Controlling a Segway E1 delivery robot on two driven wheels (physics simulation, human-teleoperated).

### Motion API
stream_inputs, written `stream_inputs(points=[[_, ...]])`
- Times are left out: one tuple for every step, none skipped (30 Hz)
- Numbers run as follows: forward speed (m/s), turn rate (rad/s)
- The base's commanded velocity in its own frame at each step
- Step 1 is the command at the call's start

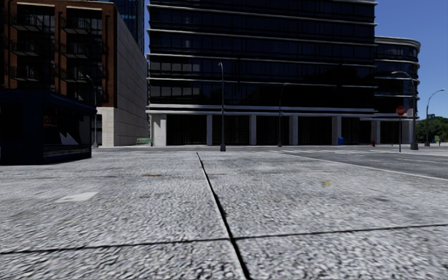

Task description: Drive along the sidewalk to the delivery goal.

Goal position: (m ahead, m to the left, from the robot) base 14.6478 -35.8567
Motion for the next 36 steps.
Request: stream_inputs(points=[[2.0, 0.0], [2.0, 0.0], [2.0, 0.0], [2.0, 0.0], [2.0, 0.0], [2.0, 0.0], [2.0, 0.0], [2.0, 0.0], [2.0, 0.0], [2.0, 0.0], [2.0, 0.0], [2.0, 0.0], [2.0, 0.0], [2.0, 0.0], [2.0, 0.0], [2.0, 0.0], [2.0, 0.0], [2.0, 0.0], [2.0, 0.0], [2.0, 0.0], [2.0, 0.0], [2.0, 0.0], [2.0, 0.0], [2.0, 0.0], [2.0, 0.0], [2.0, 0.0], [2.0, 0.0], [2.0, 0.0], [2.0, 0.0], [2.0, 0.0], [2.0, 0.0], [2.0, 0.0], [2.0, 0.0], [2.0, 0.0], [2.0, 0.0], [2.0, 0.0]])
